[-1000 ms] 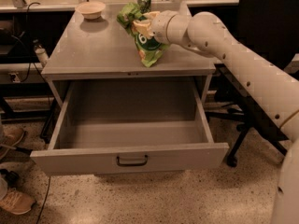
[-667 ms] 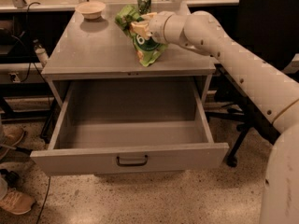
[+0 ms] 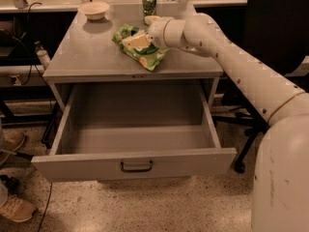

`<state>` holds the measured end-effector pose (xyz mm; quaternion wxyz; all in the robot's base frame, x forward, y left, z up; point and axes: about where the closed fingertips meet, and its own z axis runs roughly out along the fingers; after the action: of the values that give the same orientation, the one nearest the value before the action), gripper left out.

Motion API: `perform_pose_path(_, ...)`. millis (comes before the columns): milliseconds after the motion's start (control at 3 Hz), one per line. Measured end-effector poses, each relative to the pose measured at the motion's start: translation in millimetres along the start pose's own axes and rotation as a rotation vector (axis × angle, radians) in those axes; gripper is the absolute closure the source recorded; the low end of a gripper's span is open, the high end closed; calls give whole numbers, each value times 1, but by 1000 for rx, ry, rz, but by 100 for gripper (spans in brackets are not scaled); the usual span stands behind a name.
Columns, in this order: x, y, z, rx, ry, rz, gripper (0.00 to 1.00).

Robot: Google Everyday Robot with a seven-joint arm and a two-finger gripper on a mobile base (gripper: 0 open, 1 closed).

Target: Pick green rice chip bag from top drawer and place on counter

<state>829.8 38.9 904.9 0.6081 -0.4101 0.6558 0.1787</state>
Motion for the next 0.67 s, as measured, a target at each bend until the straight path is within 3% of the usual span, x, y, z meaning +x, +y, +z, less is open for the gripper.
perform_pose_path(333,10,3,3,-22,16,23,0)
perform_pose_path(667,11,-7,-27,33,24,47,0)
